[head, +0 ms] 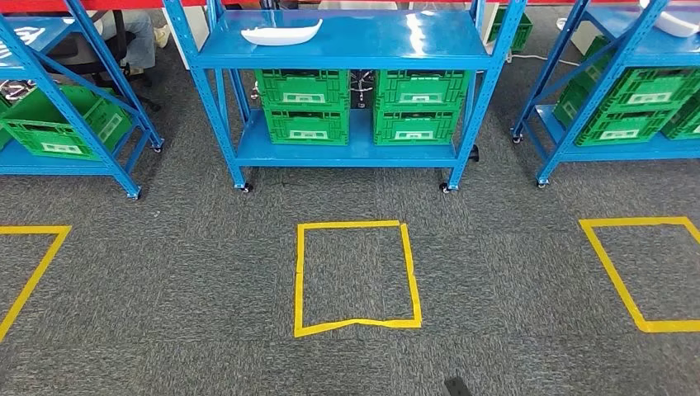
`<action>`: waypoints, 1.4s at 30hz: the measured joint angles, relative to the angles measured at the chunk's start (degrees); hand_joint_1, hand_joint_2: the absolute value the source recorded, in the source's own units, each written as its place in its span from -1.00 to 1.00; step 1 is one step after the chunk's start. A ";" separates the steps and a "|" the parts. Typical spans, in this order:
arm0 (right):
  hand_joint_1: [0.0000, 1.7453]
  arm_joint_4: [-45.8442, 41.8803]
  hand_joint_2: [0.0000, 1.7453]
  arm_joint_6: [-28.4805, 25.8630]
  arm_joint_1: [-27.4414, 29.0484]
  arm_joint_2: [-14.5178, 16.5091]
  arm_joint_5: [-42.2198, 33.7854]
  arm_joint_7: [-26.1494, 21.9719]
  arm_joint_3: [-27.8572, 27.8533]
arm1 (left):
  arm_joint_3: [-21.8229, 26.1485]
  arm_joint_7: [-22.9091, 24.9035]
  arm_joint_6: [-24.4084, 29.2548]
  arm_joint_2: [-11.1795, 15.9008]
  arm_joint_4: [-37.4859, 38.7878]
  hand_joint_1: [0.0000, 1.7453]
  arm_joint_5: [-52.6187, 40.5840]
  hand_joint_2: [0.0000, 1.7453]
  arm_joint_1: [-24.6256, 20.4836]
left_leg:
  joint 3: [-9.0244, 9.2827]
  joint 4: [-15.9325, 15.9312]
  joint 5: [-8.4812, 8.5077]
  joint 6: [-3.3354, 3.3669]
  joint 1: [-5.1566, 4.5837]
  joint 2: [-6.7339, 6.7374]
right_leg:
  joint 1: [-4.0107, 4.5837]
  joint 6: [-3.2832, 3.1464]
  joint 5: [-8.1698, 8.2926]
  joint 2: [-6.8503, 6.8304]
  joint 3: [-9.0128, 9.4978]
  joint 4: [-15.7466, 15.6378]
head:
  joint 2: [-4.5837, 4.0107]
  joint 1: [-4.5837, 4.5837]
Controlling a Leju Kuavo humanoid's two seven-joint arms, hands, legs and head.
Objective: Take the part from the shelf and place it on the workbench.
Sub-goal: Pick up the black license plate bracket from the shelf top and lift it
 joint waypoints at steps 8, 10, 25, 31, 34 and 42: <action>-1.00 2.87 -1.00 -0.01 3.14 -0.01 0.01 -0.21 0.00 | -0.01 0.12 0.00 -0.16 -3.20 -1.00 0.00 -1.00 -2.56 | -0.34 0.09 0.04 1.21 -0.26 0.14 | 0.01 -0.69 0.57 -0.35 0.37 -0.91 | 0.00 0.30; -1.00 3.11 -1.00 -0.01 3.05 0.01 0.01 -0.21 0.00 | -0.01 0.12 0.00 -0.16 -3.46 -1.00 0.00 -1.00 -2.55 | -0.43 0.14 0.04 1.31 -0.36 -0.08 | -0.13 0.28 0.58 -0.60 0.42 -1.03 | 0.00 0.30; -1.00 12.98 -1.00 -0.01 9.30 0.17 0.01 0.14 0.02 | 0.02 -0.09 0.00 -0.05 -13.66 -1.00 0.00 -1.00 -9.44 | 0.83 -1.53 0.43 3.15 -0.15 -0.73 | -0.41 3.08 -3.47 -3.03 -3.36 7.44 | 0.00 0.91; -1.00 13.29 -1.00 -0.01 9.51 0.17 0.01 0.14 0.02 | 0.02 -0.09 0.00 -0.05 -13.93 -1.00 0.00 -1.00 -9.67 | 0.83 -1.52 0.42 3.13 -0.15 -0.73 | -0.43 3.10 -4.03 -3.07 -3.92 8.43 | 0.00 0.94; -1.00 14.86 -1.00 -0.01 10.72 0.13 0.01 0.15 0.02 | 0.05 -0.05 0.00 0.03 -15.45 -1.00 0.00 -1.00 -10.58 | 0.81 -1.40 0.28 2.80 -0.14 -0.63 | -0.52 3.27 -6.24 -3.20 -6.73 13.28 | 0.00 0.92; -1.00 0.28 -1.00 -0.01 -3.12 0.27 0.01 -0.32 0.01 | 0.02 0.36 0.00 -0.04 0.18 -1.00 0.00 -1.00 3.34 | -1.11 7.48 -5.81 -2.01 0.82 1.22 | -0.88 -0.44 -0.30 -3.59 -1.44 2.42 | 0.00 0.65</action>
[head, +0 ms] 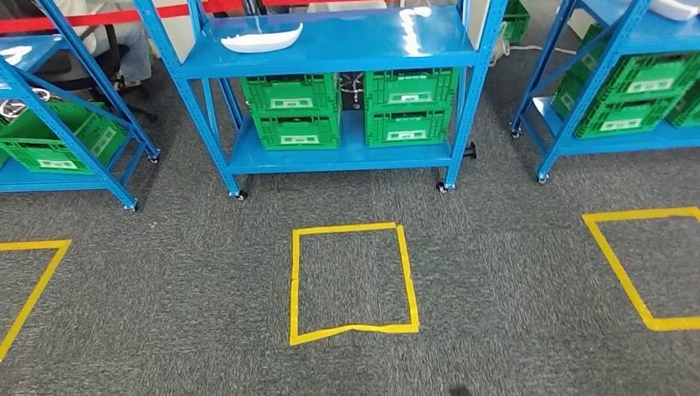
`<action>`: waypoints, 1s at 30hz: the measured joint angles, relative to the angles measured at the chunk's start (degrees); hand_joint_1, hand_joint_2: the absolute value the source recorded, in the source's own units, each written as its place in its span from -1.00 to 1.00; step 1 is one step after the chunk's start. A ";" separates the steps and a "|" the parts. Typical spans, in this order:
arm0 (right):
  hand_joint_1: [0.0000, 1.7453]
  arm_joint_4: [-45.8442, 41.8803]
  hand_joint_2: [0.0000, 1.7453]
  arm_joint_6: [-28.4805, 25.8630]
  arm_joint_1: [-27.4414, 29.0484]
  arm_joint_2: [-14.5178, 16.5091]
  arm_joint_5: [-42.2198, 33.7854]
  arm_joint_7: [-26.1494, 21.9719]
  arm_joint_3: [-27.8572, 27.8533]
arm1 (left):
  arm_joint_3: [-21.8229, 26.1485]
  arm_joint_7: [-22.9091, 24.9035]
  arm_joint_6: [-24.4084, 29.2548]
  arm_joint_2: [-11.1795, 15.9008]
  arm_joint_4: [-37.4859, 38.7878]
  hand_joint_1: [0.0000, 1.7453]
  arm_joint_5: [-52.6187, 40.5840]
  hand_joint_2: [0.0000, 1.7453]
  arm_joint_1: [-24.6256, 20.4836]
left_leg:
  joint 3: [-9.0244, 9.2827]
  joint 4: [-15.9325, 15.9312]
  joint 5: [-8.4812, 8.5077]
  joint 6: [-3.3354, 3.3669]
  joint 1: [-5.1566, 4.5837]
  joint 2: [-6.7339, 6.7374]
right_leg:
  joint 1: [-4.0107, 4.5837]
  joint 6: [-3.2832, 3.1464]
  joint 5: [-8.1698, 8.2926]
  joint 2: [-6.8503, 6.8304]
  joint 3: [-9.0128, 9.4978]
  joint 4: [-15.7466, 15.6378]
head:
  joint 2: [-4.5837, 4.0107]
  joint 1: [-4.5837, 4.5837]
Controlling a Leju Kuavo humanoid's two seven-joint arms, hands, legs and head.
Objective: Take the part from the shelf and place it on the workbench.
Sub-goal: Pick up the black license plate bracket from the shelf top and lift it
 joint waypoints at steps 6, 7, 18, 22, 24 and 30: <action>-1.00 -5.71 -1.00 0.00 -2.99 -0.01 -0.01 0.09 -0.03 | 0.00 -0.05 0.00 0.33 5.97 -1.00 0.00 -1.00 3.48 | -3.88 2.01 2.16 1.33 -0.77 -0.28 | 0.98 -0.49 -0.39 1.39 0.36 0.01 | 0.00 -0.28; -1.00 -5.41 -1.00 0.00 -2.28 0.01 -0.01 0.14 -0.03 | 0.00 -0.09 0.00 0.33 5.52 -1.00 0.00 -1.00 2.73 | -2.59 -1.26 3.91 1.71 -1.05 -0.32 | 1.06 -0.43 -0.44 1.37 0.54 -0.07 | 0.00 -0.25; -1.00 2.37 -1.00 0.00 6.18 0.03 0.00 0.11 -0.03 | 0.00 -0.30 0.00 -0.05 -3.19 -1.00 0.00 -1.00 -5.88 | -1.00 -6.06 6.28 3.05 -1.70 -0.47 | 1.37 0.14 -0.80 1.30 1.52 -1.42 | 0.00 -0.62; -1.00 2.87 -1.00 0.00 6.23 -0.01 0.00 0.11 -0.03 | 0.00 -0.26 0.00 -0.05 -3.67 -1.00 0.00 -1.00 -5.80 | -0.77 -5.91 6.23 3.46 -1.79 -0.89 | 1.29 0.50 -0.65 0.83 1.72 -1.98 | 0.00 -0.60; -1.00 3.85 -1.00 0.00 6.87 0.02 -0.01 0.11 -0.03 | 0.00 -0.26 0.00 0.02 -4.73 -1.00 0.00 -1.00 -6.39 | -0.68 -5.78 6.08 3.93 -2.02 -0.80 | 1.02 1.30 -0.55 0.88 1.75 -2.39 | 0.00 -0.61; -1.00 14.16 -1.00 0.00 13.82 -0.10 -0.01 0.48 -0.01 | 0.02 -0.48 0.00 0.03 -15.41 -1.00 0.00 -1.00 -14.06 | 0.03 -7.70 6.85 5.15 -1.50 -2.57 | 0.88 2.51 -5.59 -0.11 -2.04 6.29 | 0.00 -0.30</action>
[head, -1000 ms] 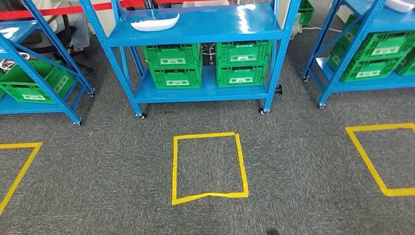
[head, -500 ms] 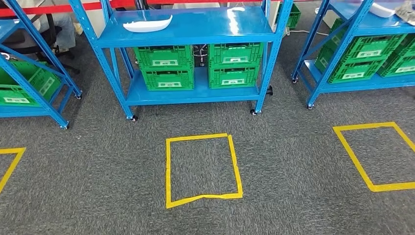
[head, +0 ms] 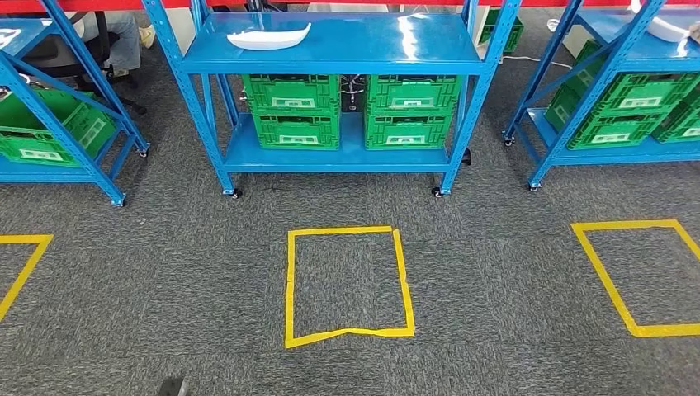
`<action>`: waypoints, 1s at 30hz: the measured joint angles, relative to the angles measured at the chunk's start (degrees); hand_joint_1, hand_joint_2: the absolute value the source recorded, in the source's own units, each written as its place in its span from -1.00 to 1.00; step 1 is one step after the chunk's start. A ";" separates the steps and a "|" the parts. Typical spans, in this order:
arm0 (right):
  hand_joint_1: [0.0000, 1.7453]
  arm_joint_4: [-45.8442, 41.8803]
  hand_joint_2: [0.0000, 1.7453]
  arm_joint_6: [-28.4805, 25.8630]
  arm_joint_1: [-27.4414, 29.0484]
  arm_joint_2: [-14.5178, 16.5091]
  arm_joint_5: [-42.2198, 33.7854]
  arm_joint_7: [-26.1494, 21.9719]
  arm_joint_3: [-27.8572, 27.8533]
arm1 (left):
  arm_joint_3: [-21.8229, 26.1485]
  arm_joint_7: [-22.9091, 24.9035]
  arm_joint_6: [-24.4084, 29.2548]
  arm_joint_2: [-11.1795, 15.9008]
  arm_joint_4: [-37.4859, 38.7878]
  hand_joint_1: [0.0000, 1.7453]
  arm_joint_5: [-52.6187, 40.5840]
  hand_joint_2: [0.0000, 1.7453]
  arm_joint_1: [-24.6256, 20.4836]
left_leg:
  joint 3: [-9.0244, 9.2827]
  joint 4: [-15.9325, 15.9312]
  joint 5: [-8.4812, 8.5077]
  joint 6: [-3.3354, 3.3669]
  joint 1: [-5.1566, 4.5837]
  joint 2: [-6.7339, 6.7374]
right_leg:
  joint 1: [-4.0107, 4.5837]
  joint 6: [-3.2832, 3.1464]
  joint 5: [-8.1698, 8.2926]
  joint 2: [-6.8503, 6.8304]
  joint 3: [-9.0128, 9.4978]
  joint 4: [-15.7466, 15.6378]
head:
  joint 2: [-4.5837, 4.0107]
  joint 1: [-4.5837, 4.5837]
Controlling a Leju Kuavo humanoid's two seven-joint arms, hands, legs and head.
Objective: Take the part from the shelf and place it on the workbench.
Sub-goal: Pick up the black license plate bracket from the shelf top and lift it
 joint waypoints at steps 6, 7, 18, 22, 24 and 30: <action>-1.00 1.29 -1.00 0.00 0.04 -0.23 0.01 -0.25 -0.01 | 0.05 0.17 0.00 -0.10 -0.61 -1.00 0.00 -1.00 0.37 | 0.06 0.80 -0.90 -1.30 0.43 0.65 | -0.65 0.39 3.53 -0.35 -0.17 -1.87 | 0.00 0.14; -1.00 0.15 -1.00 0.00 -1.32 -0.21 0.01 -0.34 0.00 | 0.05 0.21 0.00 -0.16 0.63 -1.00 0.00 -1.00 1.61 | 0.06 1.10 -1.29 -1.71 0.44 0.90 | -0.70 0.26 4.78 -0.43 1.44 -4.95 | 0.00 0.14; -1.00 -18.87 -1.00 0.00 -16.73 -0.01 0.01 -0.45 -0.04 | 0.01 0.43 0.00 0.08 20.25 -1.00 0.00 -1.00 17.41 | -8.14 17.35 -8.43 -4.49 0.69 1.74 | -0.76 -2.52 4.72 1.00 3.62 -7.54 | 0.00 -0.53; -1.00 -18.78 -1.00 0.00 -15.31 0.00 0.01 -0.27 -0.05 | 0.01 0.31 0.00 0.21 19.77 -1.00 0.00 -1.00 16.00 | -3.61 5.67 -0.86 -4.00 0.61 1.83 | -0.90 -1.71 3.57 1.11 4.96 -7.61 | 0.00 -0.55; -1.00 -16.74 -1.00 0.00 -12.97 0.01 0.01 -0.22 -0.05 | 0.00 0.20 0.00 0.10 17.46 -1.00 0.00 -1.00 13.39 | -1.73 2.03 0.15 -3.36 0.39 1.92 | -0.89 -1.08 3.08 0.89 5.26 -7.87 | 0.00 -0.58; -1.00 -6.33 -1.00 0.00 -4.04 0.08 0.01 -0.19 -0.05 | -0.01 0.04 0.00 -0.19 6.35 -1.00 0.00 -1.00 4.52 | -0.73 1.16 -0.31 -1.16 0.36 1.15 | -0.81 0.47 -0.40 0.38 3.01 -2.13 | 0.00 -0.33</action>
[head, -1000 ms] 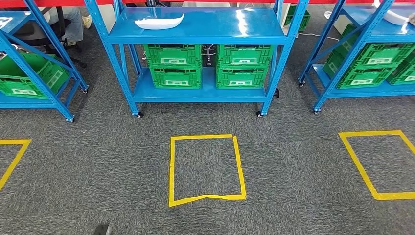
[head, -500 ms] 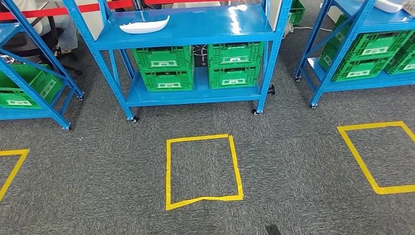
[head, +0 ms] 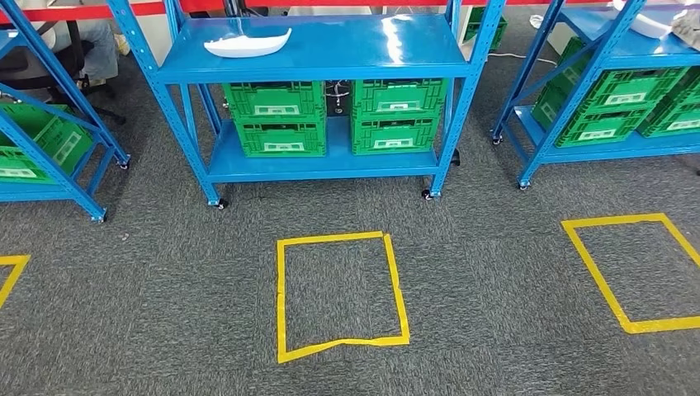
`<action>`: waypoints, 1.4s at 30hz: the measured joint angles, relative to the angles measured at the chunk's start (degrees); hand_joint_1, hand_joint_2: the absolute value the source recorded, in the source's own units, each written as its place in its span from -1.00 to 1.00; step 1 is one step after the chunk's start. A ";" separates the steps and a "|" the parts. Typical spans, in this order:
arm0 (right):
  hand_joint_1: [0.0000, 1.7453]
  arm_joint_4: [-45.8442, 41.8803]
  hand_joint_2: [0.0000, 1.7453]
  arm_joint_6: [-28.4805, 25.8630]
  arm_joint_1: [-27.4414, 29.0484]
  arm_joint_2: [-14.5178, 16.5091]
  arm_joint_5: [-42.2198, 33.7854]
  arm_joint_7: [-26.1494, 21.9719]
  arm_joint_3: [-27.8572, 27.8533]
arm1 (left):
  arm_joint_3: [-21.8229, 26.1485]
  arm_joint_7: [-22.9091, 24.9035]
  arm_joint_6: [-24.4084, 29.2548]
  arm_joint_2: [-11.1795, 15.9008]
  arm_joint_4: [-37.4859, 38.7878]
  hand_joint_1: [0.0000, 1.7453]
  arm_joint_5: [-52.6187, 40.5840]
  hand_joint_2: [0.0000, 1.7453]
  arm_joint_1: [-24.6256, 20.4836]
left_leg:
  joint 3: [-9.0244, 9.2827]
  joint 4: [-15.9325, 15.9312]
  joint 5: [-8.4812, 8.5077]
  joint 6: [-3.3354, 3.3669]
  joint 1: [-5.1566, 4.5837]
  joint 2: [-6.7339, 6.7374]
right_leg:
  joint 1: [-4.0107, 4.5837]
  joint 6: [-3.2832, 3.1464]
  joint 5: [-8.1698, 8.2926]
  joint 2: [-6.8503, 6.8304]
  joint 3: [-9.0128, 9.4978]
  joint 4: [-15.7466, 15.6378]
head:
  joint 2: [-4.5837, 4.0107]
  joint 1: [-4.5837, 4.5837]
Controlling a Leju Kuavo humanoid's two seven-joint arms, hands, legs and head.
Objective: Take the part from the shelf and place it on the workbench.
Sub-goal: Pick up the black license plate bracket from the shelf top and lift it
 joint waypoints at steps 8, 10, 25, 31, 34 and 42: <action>-1.00 4.70 -1.00 0.00 1.98 -0.32 0.00 -0.16 0.01 | 0.02 0.12 0.00 0.00 -3.85 -1.00 0.00 -1.00 -1.82 | 1.78 0.09 -1.88 0.42 -1.02 -0.81 | 1.84 -2.38 6.67 -0.63 -2.67 -3.07 | 0.00 0.08; -1.00 1.79 -1.00 0.00 -1.09 -0.42 0.00 -0.25 0.01 | 0.01 0.20 0.00 -0.13 -0.80 -1.00 0.00 -1.00 0.84 | 1.93 -0.05 -2.38 0.02 -1.03 -0.24 | 2.21 -2.85 6.88 -0.74 -1.85 -4.95 | 0.00 0.04; -1.00 -9.27 -1.00 0.00 -7.85 -0.07 0.00 -0.02 -0.02 | -0.03 0.15 0.00 0.21 10.00 -1.00 0.00 -1.00 7.75 | -0.61 0.63 0.90 -2.61 0.67 0.95 | 0.08 -1.14 4.12 0.29 2.62 -6.59 | 0.00 -0.50; -1.00 1.87 -1.00 0.00 1.55 -0.02 0.00 -0.02 -0.02 | -0.01 0.01 0.00 0.07 -1.69 -1.00 0.00 -1.00 -1.62 | -0.16 0.08 0.39 -0.24 0.51 0.08 | 0.01 0.32 -0.34 -0.14 -1.27 1.68 | 0.00 -0.13; -1.00 6.00 -1.00 0.00 4.60 -0.13 0.00 0.02 -0.01 | 0.02 0.02 0.00 0.21 -5.65 -1.00 0.00 -1.00 -4.32 | 0.14 0.12 -0.05 0.21 0.09 -0.45 | 0.42 0.00 -2.20 -0.20 -7.25 10.33 | 0.00 -0.06; -1.00 -0.75 -1.00 0.01 -3.38 -0.23 0.02 -0.27 -0.01 | -0.01 0.29 0.00 -0.01 1.54 -1.00 0.00 -1.00 3.04 | 2.34 -0.29 -2.20 -0.83 -0.59 2.46 | 2.11 -2.97 7.09 -1.41 -1.09 -5.75 | 0.00 0.06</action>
